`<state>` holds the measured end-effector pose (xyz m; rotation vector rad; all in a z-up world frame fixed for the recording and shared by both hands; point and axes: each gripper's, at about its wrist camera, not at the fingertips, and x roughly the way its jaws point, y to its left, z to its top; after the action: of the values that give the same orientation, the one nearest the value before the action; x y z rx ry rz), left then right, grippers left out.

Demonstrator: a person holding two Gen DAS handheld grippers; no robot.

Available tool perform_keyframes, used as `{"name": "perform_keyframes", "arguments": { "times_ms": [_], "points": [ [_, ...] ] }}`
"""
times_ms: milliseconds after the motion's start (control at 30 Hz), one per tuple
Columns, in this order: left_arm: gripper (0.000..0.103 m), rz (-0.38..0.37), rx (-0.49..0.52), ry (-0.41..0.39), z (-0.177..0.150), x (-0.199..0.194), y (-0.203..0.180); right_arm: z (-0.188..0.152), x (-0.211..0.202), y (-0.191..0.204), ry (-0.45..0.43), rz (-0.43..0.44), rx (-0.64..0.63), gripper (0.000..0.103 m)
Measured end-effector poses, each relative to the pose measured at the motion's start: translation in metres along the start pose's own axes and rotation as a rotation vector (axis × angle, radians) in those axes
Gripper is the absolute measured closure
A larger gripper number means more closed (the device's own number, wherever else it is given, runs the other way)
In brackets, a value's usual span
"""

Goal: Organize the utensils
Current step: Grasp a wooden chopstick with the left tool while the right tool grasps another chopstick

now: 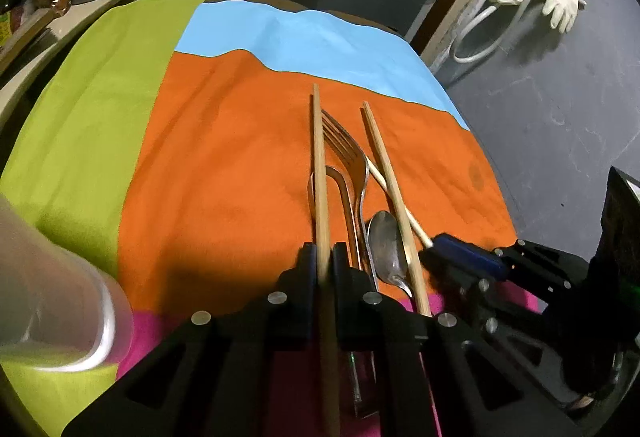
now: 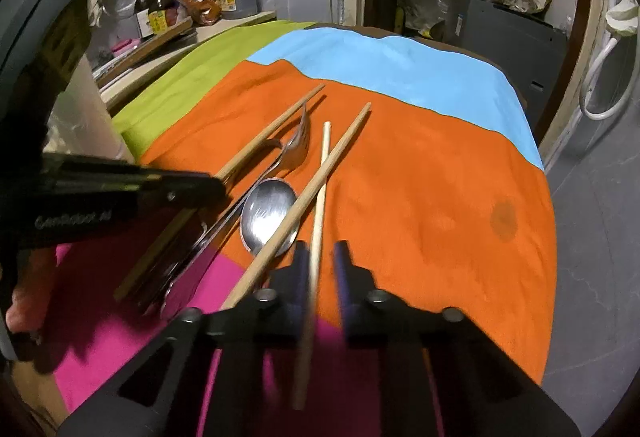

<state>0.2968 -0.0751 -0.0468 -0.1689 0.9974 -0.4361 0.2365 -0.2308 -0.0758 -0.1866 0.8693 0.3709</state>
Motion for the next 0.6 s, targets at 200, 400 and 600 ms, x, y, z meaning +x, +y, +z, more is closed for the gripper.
{"name": "perform_keyframes", "arguments": {
  "times_ms": [200, 400, 600],
  "points": [
    [0.098, 0.036, -0.026, -0.035, -0.007, -0.013, -0.001, 0.001, -0.004, -0.012, -0.025, -0.047, 0.033, 0.098],
    [0.098, 0.085, -0.015, -0.065, -0.015, -0.022, -0.005, 0.003, -0.005, -0.025, -0.022, -0.092, 0.057, 0.098],
    [0.098, 0.137, -0.012, -0.038, -0.013, -0.015, -0.003, 0.017, 0.012, -0.027, 0.039, -0.064, 0.042, 0.098]
  ]
}}
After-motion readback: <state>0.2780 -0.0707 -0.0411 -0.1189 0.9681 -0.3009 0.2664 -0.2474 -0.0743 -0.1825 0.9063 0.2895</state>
